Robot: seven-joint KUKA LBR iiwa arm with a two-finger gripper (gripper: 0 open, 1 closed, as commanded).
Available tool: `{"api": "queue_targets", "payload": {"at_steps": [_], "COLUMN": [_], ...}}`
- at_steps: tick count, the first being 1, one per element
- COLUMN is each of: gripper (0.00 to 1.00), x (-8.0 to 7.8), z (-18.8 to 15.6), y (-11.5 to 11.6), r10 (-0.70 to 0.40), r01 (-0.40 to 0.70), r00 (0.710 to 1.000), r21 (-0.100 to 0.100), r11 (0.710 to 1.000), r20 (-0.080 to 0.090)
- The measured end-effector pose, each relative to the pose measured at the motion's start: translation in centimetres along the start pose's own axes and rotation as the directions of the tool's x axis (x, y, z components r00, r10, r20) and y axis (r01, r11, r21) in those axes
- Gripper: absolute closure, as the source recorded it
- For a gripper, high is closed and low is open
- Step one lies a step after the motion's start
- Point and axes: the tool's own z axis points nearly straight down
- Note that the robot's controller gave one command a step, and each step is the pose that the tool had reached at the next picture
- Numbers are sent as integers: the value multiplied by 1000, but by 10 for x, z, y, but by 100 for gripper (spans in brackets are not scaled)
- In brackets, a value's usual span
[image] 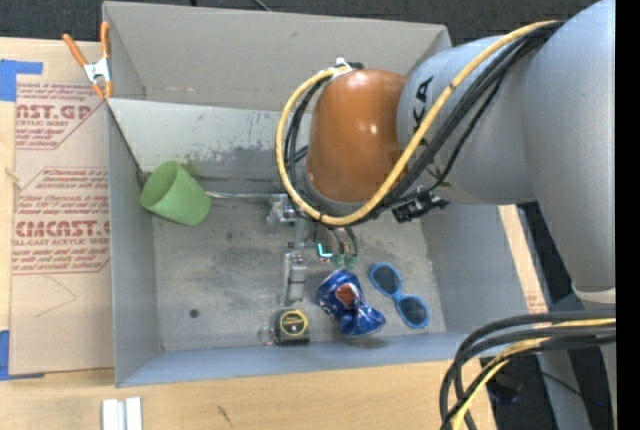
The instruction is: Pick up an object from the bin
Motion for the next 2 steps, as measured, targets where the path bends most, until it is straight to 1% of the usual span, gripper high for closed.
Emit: {"api": "queue_targets", "payload": {"at_steps": [1, 2], "gripper": [0, 0], "x": [37, 44], "z": [43, -41], "y": [-63, -63], "r10": [-41, -160], "r01": [41, 160], "r00": [999, 987], "r21": [3, 2], "r11": [999, 987], "r20": [-1, 13]}}
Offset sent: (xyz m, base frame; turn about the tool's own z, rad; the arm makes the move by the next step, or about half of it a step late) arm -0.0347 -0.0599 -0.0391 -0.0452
